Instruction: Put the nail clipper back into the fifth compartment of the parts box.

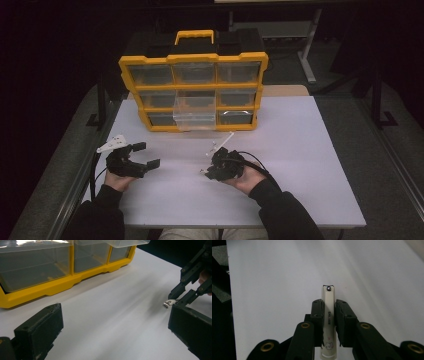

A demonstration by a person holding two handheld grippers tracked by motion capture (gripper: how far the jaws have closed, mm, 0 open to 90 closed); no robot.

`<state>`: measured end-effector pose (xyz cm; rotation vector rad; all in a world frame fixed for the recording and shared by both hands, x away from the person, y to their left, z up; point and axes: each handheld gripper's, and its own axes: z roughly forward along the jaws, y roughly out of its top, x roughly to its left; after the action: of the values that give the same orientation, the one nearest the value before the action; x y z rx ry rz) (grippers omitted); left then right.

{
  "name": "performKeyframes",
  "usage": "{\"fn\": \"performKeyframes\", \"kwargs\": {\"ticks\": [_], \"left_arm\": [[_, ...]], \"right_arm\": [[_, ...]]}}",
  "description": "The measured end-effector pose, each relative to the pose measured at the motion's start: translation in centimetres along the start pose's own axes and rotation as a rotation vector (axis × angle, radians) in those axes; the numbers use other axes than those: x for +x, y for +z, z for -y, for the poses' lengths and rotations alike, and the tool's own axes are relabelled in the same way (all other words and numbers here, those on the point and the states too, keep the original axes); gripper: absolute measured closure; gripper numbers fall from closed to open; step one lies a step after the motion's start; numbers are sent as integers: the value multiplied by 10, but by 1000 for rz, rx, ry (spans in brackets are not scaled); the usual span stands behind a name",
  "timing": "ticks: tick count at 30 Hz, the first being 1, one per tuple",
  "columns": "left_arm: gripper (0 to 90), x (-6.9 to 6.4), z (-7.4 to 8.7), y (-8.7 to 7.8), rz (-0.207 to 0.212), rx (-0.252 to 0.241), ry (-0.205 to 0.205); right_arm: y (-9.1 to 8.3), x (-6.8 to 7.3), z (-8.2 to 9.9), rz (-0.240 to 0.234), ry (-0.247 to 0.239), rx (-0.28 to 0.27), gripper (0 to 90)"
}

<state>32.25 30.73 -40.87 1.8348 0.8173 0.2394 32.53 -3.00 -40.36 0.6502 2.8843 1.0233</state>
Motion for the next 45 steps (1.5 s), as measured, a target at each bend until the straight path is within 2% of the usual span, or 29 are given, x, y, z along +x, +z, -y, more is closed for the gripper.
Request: {"fn": "performKeyframes", "kwargs": {"ticks": [11,16,27,34,45], "left_arm": [[0,0,0,0,-1,0,1],[0,1,0,0,7,-11,-11],[0,1,0,0,8,-11,-13],[0,1,0,0,8,-12,-13],[0,1,0,0,6,-12,-13]], "right_arm": [[-13,-1,-13,9,-18,4,758],[-21,-3,-20,17,-26,-27,758],[-36,-5,-36,24,-35,-51,758],[-46,-10,-47,4,-10,-68,758],[-58,-15,-64,11,-12,-81,758]]}}
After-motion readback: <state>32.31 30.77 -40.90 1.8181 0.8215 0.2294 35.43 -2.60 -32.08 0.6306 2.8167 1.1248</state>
